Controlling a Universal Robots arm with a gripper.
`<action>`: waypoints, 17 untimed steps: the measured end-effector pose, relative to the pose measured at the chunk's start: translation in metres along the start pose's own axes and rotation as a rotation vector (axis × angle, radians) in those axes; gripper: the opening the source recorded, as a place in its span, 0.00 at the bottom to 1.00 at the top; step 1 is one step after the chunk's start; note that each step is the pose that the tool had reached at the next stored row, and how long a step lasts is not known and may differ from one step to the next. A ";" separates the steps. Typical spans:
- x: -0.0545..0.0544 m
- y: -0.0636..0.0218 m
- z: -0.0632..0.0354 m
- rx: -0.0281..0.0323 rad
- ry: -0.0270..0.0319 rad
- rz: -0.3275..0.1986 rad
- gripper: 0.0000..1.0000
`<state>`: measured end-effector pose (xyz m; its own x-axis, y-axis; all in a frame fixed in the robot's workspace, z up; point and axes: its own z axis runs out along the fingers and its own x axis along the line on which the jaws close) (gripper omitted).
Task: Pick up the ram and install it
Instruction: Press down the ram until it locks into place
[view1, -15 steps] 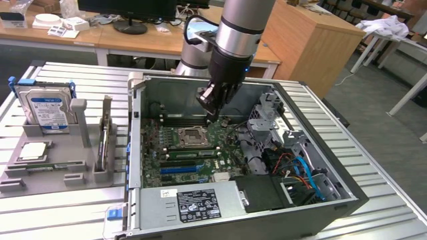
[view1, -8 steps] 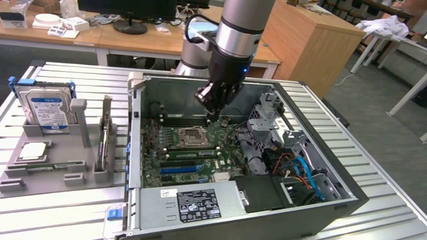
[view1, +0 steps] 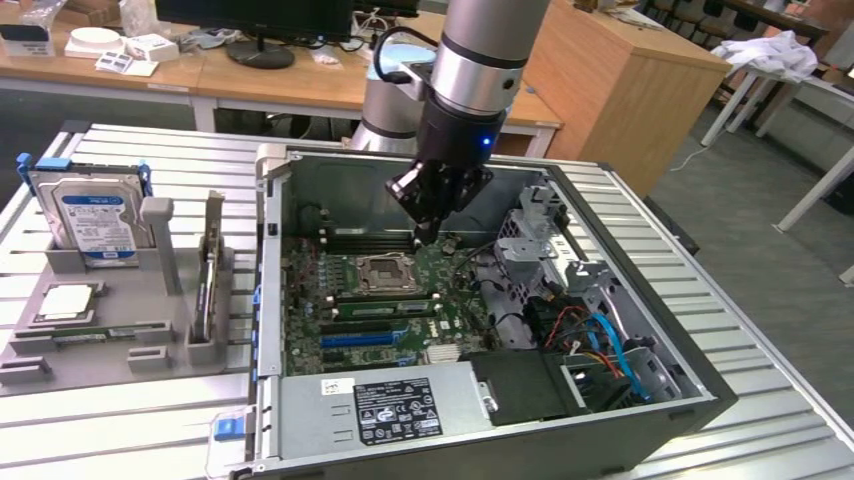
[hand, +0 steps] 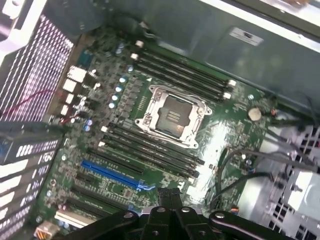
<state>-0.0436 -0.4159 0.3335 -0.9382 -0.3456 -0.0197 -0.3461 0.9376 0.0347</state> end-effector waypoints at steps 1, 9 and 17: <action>0.000 0.0000 0.0000 0.0003 -0.0006 0.017 0.11; 0.000 0.0000 0.0000 0.0031 -0.0055 0.158 0.11; 0.000 0.0000 0.0000 0.0056 -0.0100 0.289 0.11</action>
<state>-0.0436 -0.4160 0.3335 -0.9978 -0.0635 -0.0197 -0.0642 0.9973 0.0347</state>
